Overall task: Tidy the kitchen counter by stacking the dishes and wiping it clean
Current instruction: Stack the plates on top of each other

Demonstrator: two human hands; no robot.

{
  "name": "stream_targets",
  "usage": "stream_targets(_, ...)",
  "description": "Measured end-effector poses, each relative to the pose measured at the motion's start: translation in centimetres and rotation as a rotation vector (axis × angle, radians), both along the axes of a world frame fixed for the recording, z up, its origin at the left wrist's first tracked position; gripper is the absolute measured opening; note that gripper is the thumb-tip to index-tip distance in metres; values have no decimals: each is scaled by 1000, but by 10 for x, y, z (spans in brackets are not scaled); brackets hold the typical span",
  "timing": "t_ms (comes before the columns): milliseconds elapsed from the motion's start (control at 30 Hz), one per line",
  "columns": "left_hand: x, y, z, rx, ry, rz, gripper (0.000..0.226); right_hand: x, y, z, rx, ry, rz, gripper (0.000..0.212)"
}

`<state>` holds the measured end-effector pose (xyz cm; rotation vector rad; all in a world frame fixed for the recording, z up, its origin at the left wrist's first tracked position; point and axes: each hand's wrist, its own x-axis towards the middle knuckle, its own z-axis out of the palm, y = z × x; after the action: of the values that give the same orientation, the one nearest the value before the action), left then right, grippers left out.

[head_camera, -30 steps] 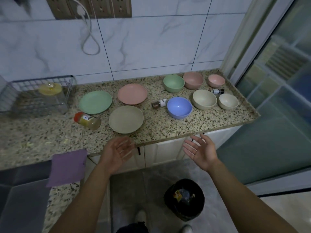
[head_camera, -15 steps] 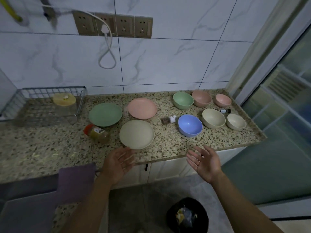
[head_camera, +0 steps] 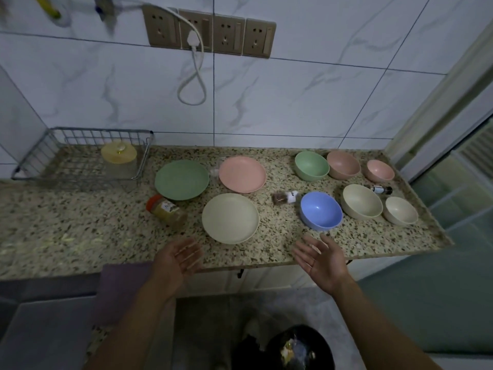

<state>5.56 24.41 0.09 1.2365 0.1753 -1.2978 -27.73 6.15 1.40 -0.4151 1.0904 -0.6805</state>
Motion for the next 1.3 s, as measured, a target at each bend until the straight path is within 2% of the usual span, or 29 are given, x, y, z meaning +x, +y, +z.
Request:
stream_targets(167,8,-22,-4,141,-241,-122,34,17,-30,-16,23,-25,58,57)
stream_targets(233,10,-37,0,174,-276,-116,36,26,-49,-26,45,-48,92,59)
stream_targets(400,21,-71,5,126,-258,-71,53,63,-89,-38,84,-75,184,63)
stream_targets(533,23,-91,5,119,-284,-21,55,92,-121,-47,91,-29,290,66)
stream_targets(800,21,-124,-4,264,-354,34,37,116,-147,-61,142,26,374,88)
stream_targets(900,27,-139,-13,287,-355,38,49,122,-146,-62,142,75,417,92)
stream_targets(1033,41,-149,-19,256,-242,-21,74,130,-144,-62,113,147,446,91)
stream_targets(1133,50,-152,-20,263,-181,-41,74,134,-140,-58,137,174,474,97)
stream_targets(1300,58,-152,-25,325,-194,-157,79,141,-132,-57,174,167,463,98)
